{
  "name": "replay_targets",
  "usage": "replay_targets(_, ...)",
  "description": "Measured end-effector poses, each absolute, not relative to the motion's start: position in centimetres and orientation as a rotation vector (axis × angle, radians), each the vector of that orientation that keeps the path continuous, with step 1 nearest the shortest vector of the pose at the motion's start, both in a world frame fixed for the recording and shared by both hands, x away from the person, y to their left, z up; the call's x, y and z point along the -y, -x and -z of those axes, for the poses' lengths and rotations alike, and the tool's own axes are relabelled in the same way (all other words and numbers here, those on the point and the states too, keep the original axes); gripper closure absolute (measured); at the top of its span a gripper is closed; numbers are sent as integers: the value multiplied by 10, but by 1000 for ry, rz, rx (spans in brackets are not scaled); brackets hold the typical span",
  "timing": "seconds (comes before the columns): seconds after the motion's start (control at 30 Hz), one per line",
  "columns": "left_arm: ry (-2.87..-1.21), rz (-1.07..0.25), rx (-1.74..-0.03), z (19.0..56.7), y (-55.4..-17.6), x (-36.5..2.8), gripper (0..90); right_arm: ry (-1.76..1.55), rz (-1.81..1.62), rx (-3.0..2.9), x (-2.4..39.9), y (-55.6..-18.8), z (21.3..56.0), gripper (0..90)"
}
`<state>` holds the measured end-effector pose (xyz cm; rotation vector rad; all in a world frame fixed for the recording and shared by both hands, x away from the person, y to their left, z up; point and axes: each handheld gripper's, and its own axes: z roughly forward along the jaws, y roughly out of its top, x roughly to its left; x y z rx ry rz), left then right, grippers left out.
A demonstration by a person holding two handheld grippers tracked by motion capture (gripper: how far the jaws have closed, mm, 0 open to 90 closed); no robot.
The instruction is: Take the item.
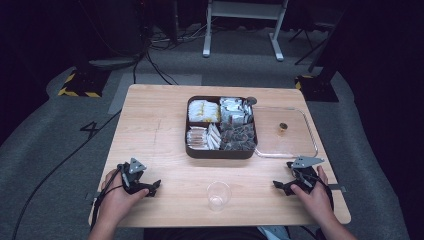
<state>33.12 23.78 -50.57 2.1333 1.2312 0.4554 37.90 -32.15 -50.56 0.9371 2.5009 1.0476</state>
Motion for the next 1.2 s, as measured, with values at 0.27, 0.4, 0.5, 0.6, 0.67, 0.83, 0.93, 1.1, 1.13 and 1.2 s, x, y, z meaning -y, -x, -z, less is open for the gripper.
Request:
replay_targets(0.27,-2181,-526,-1242,492,-331,-230,324,-993,-1027,-2465,319,-379,506,3)
replay_targets(0.4,-2093,-515,-1196,475,-331,-222,381,-988,-1029,-2467,319,-380,506,3)
replay_targets(0.5,-2056,-452,-1156,461,-334,-215,388,-986,-1029,-2468,319,-380,506,3)
replay_targets(0.6,-2028,-379,-1100,448,-339,-207,389,-986,-1031,-2469,319,-380,506,4)
replay_targets(0.67,-2018,-352,-1071,438,-342,-202,388,-985,-1030,-2468,319,-380,506,6)
replay_targets(0.83,-2018,-376,-1014,414,-353,-189,382,-993,-1031,-2460,319,-380,506,17)
replay_targets(0.93,-2027,-394,-984,401,-363,-184,383,-993,-1032,-2459,320,-380,506,21)
replay_targets(1.1,-2039,-385,-944,385,-383,-173,377,-996,-1038,-2456,320,-380,505,32)
replay_targets(1.13,-2046,-387,-934,384,-387,-170,377,-996,-1038,-2456,320,-380,505,32)
replay_targets(1.2,-2068,-376,-919,380,-396,-164,378,-995,-1039,-2455,320,-380,505,35)
